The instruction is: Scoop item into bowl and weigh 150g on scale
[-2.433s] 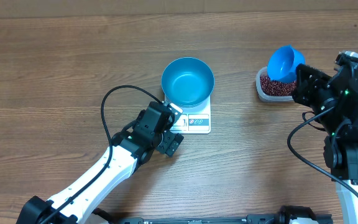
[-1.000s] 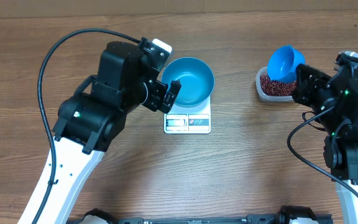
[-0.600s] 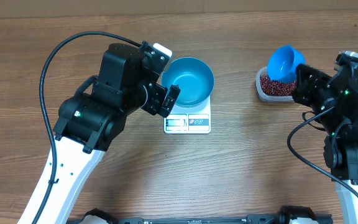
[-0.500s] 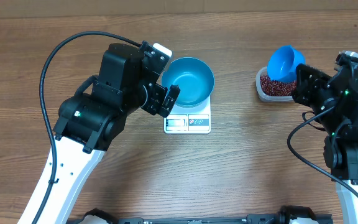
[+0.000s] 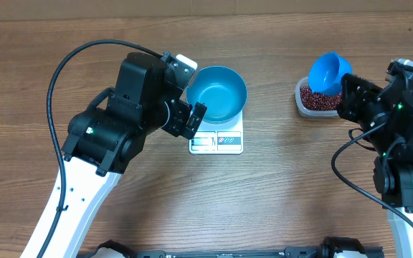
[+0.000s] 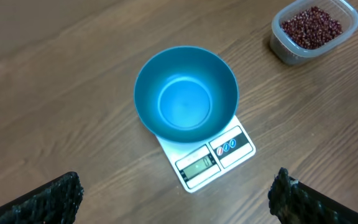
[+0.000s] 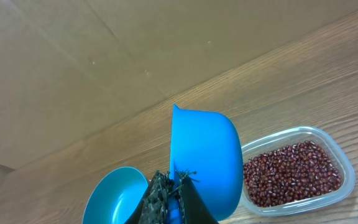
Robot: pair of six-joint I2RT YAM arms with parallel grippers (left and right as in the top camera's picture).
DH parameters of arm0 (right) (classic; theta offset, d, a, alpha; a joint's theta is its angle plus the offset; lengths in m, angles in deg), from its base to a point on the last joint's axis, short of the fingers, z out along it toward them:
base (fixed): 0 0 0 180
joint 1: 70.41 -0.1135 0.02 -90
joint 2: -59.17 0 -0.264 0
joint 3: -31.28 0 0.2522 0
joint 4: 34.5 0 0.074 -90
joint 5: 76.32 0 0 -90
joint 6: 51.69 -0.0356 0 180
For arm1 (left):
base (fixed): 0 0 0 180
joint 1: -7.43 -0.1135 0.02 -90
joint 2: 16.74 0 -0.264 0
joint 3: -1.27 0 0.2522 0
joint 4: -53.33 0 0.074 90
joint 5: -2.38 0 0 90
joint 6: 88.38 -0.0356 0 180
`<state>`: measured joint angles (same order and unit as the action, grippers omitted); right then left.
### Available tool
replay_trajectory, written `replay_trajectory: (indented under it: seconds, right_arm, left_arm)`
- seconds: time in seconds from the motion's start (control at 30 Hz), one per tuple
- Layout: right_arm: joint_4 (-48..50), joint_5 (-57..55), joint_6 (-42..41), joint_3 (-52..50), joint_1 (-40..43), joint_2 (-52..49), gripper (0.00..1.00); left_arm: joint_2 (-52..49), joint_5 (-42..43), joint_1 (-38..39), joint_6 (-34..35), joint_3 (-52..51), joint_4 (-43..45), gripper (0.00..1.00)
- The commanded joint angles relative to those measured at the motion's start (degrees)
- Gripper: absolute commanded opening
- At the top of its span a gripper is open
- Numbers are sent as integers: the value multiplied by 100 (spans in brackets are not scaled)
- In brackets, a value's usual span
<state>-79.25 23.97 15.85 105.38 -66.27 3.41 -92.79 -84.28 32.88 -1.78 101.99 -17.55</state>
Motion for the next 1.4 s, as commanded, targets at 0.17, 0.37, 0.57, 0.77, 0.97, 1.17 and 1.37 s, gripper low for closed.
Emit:
replay_trajectory:
  seconds: [0.17, 0.37, 0.57, 0.77, 0.97, 1.17, 1.37]
  right_arm:
    - [46, 33, -2, 201, 39, 39, 4]
    - [46, 35, -22, 201, 39, 39, 4]
    - [46, 35, -22, 201, 39, 39, 4]
    - [46, 35, -22, 201, 39, 39, 4]
    - [46, 35, -22, 201, 39, 39, 4]
    - [44, 35, -22, 201, 39, 39, 4]
    - [44, 35, -22, 201, 39, 39, 4]
  left_arm:
    - [-44, 116, 44, 437, 87, -155, 99]
    - [-44, 24, 271, 518, 87, -225, 100]
    - [-44, -511, 586, 518, 87, -232, 100]
    - [-44, -540, 619, 516, -2, -299, 99]
    - [-44, -551, 723, 516, -227, -354, 99]
    - [-33, -955, 1049, 610, -256, -424, 100]
    - [-11, -1342, 1410, 901, -426, -455, 99]
